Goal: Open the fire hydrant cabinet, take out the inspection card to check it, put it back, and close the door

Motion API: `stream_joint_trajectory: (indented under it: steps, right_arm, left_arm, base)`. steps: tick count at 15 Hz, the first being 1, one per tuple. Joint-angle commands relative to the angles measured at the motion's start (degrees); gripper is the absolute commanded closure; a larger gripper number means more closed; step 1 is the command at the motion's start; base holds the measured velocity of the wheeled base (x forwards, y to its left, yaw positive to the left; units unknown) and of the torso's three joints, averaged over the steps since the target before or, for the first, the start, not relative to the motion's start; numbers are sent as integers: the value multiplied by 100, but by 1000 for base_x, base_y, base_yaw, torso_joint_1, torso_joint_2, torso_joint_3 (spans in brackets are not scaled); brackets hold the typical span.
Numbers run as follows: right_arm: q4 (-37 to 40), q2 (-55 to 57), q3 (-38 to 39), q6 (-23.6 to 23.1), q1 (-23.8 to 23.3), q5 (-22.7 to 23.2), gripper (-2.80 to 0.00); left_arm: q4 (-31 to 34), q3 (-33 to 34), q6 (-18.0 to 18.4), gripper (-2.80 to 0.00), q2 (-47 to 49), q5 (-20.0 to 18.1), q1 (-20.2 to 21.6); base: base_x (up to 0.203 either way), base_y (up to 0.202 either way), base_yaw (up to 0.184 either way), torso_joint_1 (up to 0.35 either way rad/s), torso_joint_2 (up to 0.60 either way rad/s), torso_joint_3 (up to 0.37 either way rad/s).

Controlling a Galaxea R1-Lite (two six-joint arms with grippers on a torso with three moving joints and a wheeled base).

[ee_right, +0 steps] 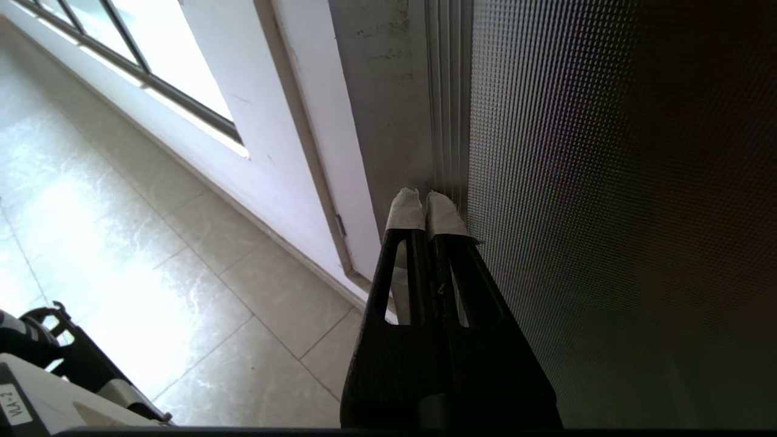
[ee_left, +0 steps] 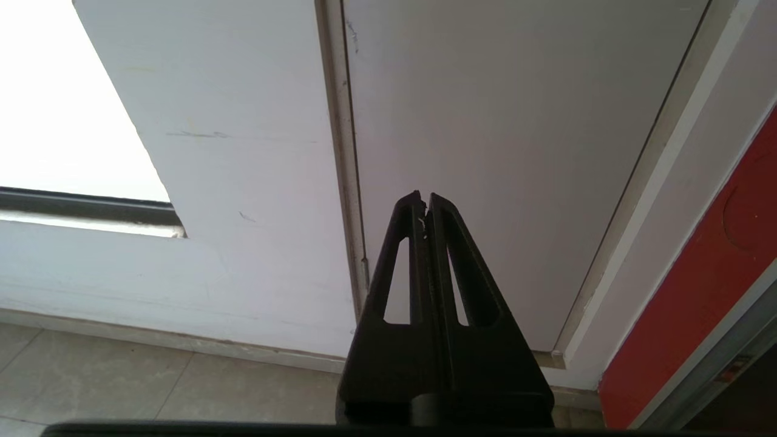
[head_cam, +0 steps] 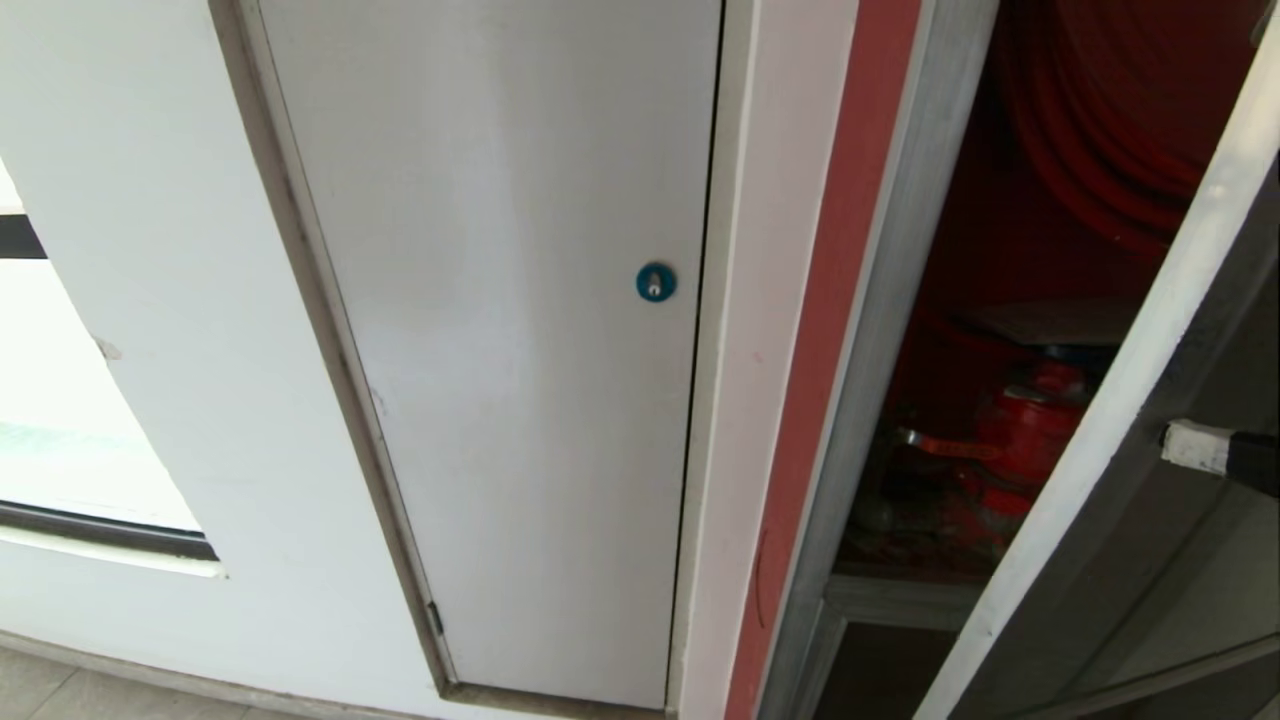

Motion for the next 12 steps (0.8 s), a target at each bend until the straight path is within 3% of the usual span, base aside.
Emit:
stream_joint_trajectory:
  steps: [1,5,8,12]
  right_arm:
    - [-102,343,-94,-1,4,19,0]
    - [-674,911,-187,-9,180,-261,0]
    - [-905,1363,-400,-129,637,-902,0]
    - [-1572,1921,-503,-200,875,-1588,0]
  left_arm:
    - [-2,35,-2,0,-1,2,2]
    - [-2,35,-4,0,-1,2,2]
    - [-2,35,-4,0,-1,2,2]
    - [-2,35,4,0,-1,2,2]
  base:
    - [0,0,0,0,0,0]
    - [0,0,0,0,0,0]
    - [0,0,0,0,0,0]
    - [0,0,0,0,0,0]
